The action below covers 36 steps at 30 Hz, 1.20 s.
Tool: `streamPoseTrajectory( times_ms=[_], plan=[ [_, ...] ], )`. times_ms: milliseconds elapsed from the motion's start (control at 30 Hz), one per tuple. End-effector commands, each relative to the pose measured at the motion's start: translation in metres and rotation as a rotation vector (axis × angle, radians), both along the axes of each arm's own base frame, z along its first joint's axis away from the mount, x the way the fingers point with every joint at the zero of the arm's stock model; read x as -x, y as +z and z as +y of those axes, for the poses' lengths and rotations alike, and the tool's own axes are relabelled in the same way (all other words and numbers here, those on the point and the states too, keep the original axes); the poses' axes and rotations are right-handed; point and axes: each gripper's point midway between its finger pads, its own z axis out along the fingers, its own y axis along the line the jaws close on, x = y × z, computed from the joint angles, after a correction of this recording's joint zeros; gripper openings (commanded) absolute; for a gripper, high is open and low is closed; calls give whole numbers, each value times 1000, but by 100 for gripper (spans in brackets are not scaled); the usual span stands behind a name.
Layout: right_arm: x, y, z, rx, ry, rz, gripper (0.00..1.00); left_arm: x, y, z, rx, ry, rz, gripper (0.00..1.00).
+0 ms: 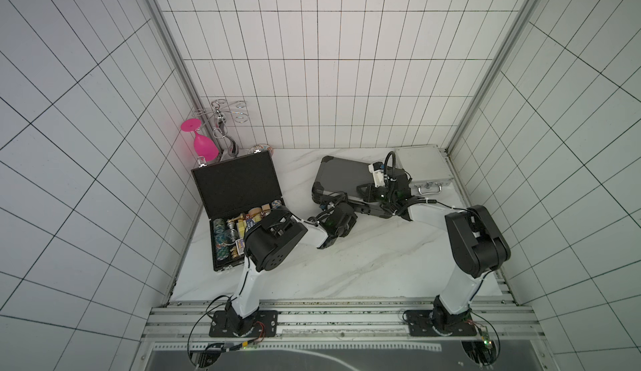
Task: Close the poker set cases
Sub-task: Fasten the fastener on the poker set case.
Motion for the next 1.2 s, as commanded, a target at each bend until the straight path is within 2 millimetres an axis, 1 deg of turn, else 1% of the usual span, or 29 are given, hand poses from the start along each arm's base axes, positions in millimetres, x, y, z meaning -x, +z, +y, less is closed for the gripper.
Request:
streamPoseTrajectory(
  times_ms=[0,67,167,233,333,367,400,433,467,500,533,600,733,833,933,1000,1067,1167],
  plan=[
    [108,-152,-45,203,-37,576,3,8,-52,42,-230,35,147,0],
    [109,-153,-47,205,-38,579,3,8,-48,43,-218,41,126,0],
    [108,-154,-50,202,-42,580,2,11,-36,51,-206,55,84,0],
    [107,-153,-51,199,-45,579,3,13,-25,55,-158,62,50,0],
    [106,-153,-52,198,-46,577,3,18,-15,63,-86,63,19,0],
    [106,-153,-53,197,-49,578,3,17,-11,65,-65,68,-4,0],
    [106,-153,-53,197,-49,578,3,12,-7,64,-38,56,-42,0],
    [105,-153,-53,196,-50,578,3,7,-5,58,5,21,-63,0],
    [106,-153,-53,197,-50,579,3,2,-5,51,48,-3,-70,0],
    [105,-153,-53,196,-51,579,3,-4,-1,40,119,-48,-104,0],
    [105,-154,-54,197,-53,581,3,-7,0,33,172,-64,-122,0],
    [105,-153,-53,200,-54,581,3,-8,0,27,200,-73,-135,0],
    [105,-153,-55,209,-56,581,3,-4,-5,29,116,-82,-124,0],
    [106,-156,-55,209,-56,589,3,-1,-2,23,113,-116,-137,0],
    [105,-159,-54,211,-56,593,3,4,-1,23,140,-109,-166,0],
    [104,-159,-54,212,-55,591,2,4,-4,25,208,-77,-176,0],
    [105,-160,-55,214,-54,594,2,3,-13,27,242,-48,-164,0],
    [106,-160,-55,219,-53,596,2,0,-17,23,206,-48,-155,0]
  ],
)
